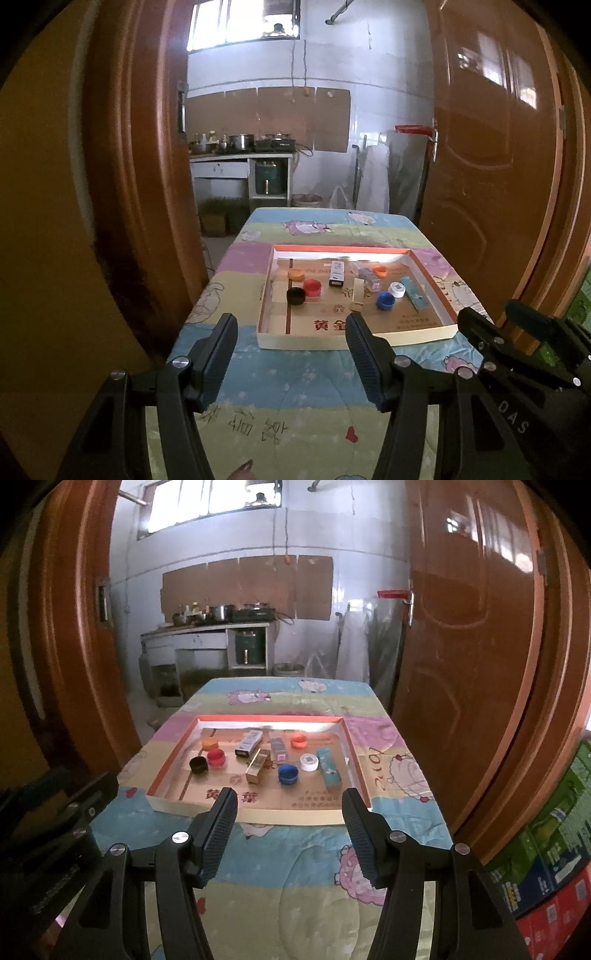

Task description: Organize rigid objects

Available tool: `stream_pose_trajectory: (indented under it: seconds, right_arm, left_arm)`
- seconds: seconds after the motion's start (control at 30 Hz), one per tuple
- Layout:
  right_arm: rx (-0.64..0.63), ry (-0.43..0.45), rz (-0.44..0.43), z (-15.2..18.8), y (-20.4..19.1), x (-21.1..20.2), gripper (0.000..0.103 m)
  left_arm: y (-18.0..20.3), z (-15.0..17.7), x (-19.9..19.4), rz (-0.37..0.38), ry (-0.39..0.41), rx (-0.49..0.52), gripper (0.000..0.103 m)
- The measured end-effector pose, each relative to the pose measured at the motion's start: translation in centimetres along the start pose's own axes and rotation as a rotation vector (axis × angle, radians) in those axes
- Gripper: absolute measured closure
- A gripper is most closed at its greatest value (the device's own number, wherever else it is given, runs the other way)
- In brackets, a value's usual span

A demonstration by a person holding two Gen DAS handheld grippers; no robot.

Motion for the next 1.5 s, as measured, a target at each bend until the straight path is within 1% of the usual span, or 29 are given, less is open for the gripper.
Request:
stream_pose_trajectory:
  seconds: [0.07,0.37,0.93,1.5]
  right_arm:
    - [0.002,0.002,-0.005,0.1,-0.1,-0.6,0.042]
    - [0.001,0.017,-0.021,0.6,-0.4,-3.3,0.042]
    - [0.008,0.040,-0.021,1.3,-0.5,-7.0,0.042]
    - [0.001,0.068,0.005,1.9,-0.6,-8.7,0.042]
  left_arm:
    - [-0.1,0.0,-0.5,-0.003,0.004,-0.002,0.043]
    - [0.5,0.4,-2.5,0.028,0.013,0.003,0.043]
    - [0.8,1.1,-5.5,0.016,0.040,0.006,0.043]
    - [0.3,1.5,-6.9,0.012,0.061,0.015,0.043]
Point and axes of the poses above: each gripper's, at about its wrist camera, not at the fingertips, and x roughly the way its jaws point, y to its right, z to its underside, the point moved 4 cm from there along x, roughly the way its jaws point, and after that the axes turned 9 degrees about y, right-handed, at the moved point
